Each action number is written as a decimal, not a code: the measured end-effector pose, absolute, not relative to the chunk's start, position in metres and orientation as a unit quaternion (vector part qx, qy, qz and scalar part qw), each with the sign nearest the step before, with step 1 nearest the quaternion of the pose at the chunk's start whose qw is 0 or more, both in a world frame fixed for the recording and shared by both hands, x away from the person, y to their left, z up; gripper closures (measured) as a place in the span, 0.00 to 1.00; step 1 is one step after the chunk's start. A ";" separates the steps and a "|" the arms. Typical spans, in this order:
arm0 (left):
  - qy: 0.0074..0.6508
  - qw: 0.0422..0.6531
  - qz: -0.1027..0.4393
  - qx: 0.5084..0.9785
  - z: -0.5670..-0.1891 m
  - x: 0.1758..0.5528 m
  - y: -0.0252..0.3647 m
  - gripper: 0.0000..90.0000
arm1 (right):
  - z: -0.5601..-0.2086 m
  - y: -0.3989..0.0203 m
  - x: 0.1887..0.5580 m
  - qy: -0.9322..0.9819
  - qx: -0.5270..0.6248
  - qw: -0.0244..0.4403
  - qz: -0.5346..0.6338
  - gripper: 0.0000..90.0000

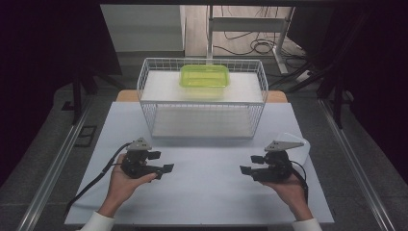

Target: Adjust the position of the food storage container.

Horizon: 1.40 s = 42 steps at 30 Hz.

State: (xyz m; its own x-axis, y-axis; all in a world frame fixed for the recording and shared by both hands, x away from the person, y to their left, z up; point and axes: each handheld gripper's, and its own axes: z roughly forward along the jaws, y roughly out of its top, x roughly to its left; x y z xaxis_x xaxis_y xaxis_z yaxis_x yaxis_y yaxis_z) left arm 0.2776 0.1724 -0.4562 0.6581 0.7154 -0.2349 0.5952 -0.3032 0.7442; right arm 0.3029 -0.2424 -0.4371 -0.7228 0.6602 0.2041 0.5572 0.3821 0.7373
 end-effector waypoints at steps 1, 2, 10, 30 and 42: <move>0.406 0.424 0.071 0.806 -0.457 0.278 0.172 0.29 | -0.437 -0.243 0.303 0.829 0.369 0.062 0.417 0.39; 0.407 0.422 0.072 0.807 -0.458 0.278 0.171 0.29 | -0.437 -0.244 0.304 0.829 0.371 0.062 0.415 0.39; 0.407 0.430 0.058 0.804 -0.458 0.278 0.170 0.29 | -0.438 -0.254 0.307 0.826 0.387 0.076 0.402 0.39; 0.409 0.438 0.055 0.799 -0.455 0.277 0.175 0.29 | -0.398 -0.341 0.364 0.773 0.508 0.137 0.355 0.45; 0.413 0.431 0.051 0.801 -0.459 0.279 0.175 0.29 | -0.409 -0.371 0.415 0.772 0.549 0.160 0.278 0.81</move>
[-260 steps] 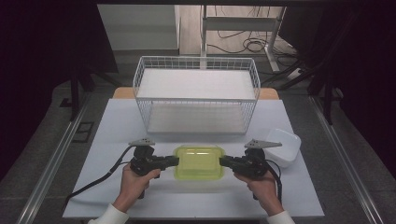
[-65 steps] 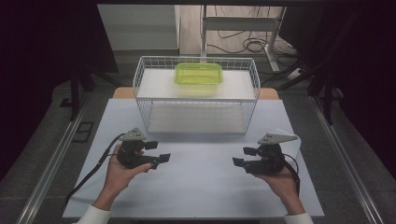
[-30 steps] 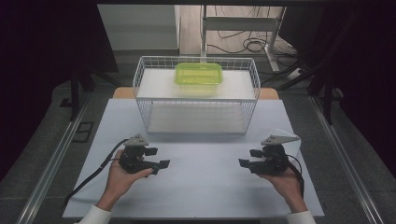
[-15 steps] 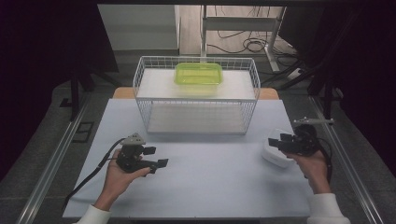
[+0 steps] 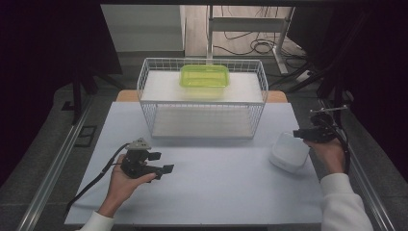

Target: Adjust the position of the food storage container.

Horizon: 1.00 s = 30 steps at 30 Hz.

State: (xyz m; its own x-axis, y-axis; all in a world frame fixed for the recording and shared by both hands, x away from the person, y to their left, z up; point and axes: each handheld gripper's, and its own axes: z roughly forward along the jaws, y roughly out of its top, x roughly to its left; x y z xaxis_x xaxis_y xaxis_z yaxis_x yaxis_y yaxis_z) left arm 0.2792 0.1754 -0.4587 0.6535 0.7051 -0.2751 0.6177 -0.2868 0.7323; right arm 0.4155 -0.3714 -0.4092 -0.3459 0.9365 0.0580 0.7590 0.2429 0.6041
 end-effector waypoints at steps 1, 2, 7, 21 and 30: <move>0.414 0.431 0.050 0.800 -0.460 0.280 0.176 0.29 | -0.411 -0.374 0.418 0.771 0.553 0.162 0.271 0.85; 0.415 0.430 0.050 0.800 -0.460 0.280 0.176 0.29 | -0.412 -0.376 0.420 0.771 0.555 0.162 0.268 0.89; 0.420 0.430 0.046 0.798 -0.461 0.281 0.179 0.29 | -0.418 -0.387 0.431 0.768 0.562 0.173 0.256 0.99; 0.424 0.431 0.040 0.796 -0.464 0.282 0.177 0.30 | -0.436 -0.393 0.444 0.793 0.544 0.180 0.207 0.99; 0.423 0.428 0.033 0.798 -0.466 0.282 0.175 0.30 | -0.438 -0.386 0.434 0.812 0.528 0.150 0.199 0.99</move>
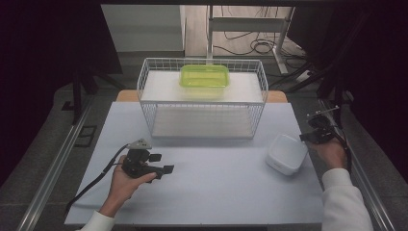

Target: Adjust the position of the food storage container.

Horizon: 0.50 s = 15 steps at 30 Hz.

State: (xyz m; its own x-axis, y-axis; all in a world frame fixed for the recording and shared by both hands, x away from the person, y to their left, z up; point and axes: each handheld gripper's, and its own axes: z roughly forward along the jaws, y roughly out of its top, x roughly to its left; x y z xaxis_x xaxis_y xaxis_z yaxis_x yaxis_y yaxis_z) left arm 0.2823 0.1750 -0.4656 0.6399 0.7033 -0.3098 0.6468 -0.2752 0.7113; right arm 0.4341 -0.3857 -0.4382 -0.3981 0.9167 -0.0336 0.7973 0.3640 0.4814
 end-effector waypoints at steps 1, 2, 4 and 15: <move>0.423 0.429 0.032 0.798 -0.465 0.282 0.175 0.30 | -0.440 -0.383 0.432 0.816 0.524 0.145 0.196 0.99; 0.423 0.429 0.032 0.797 -0.465 0.282 0.175 0.30 | -0.441 -0.380 0.430 0.819 0.521 0.139 0.195 0.99; 0.424 0.432 0.029 0.796 -0.465 0.282 0.175 0.30 | -0.444 -0.375 0.424 0.823 0.515 0.132 0.198 0.99; 0.424 0.438 0.022 0.793 -0.463 0.280 0.176 0.30 | -0.446 -0.340 0.384 0.838 0.497 0.106 0.201 0.99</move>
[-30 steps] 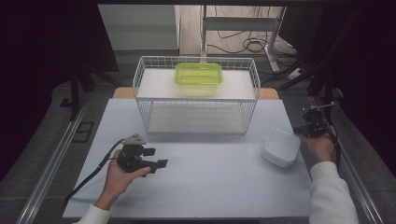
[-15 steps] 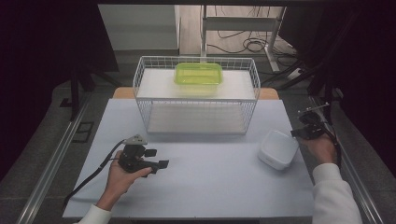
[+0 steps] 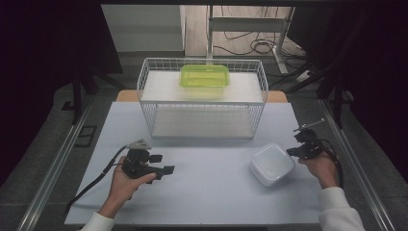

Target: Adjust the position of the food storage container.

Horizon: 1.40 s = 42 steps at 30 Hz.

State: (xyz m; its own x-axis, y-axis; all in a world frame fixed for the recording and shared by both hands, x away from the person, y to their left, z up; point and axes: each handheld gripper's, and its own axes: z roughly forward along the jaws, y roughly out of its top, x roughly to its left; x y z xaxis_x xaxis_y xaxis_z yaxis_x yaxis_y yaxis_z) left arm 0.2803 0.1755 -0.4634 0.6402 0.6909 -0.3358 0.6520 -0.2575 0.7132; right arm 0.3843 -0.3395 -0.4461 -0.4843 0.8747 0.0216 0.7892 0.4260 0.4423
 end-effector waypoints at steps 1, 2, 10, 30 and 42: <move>0.423 0.438 0.023 0.793 -0.463 0.280 0.176 0.30 | -0.447 -0.336 0.381 0.839 0.495 0.104 0.201 0.99; 0.423 0.437 0.024 0.793 -0.463 0.280 0.176 0.30 | -0.447 -0.332 0.378 0.841 0.492 0.101 0.201 0.99; 0.424 0.430 0.026 0.797 -0.466 0.281 0.174 0.30 | -0.451 -0.286 0.349 0.860 0.458 0.081 0.210 0.99; 0.425 0.428 0.026 0.798 -0.467 0.281 0.174 0.30 | -0.468 -0.222 0.308 0.876 0.402 0.039 0.262 0.99; 0.425 0.429 0.028 0.797 -0.466 0.280 0.176 0.30 | -0.462 -0.217 0.301 0.879 0.387 0.050 0.275 0.99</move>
State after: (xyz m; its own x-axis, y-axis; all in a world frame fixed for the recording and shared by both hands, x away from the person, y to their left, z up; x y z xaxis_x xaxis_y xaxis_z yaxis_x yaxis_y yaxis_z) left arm 0.2801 0.1756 -0.4657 0.6368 0.7013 -0.3205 0.6539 -0.2709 0.7065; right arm 0.3014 -0.2171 -0.4625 -0.6954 0.7075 0.1261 0.6529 0.5486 0.5223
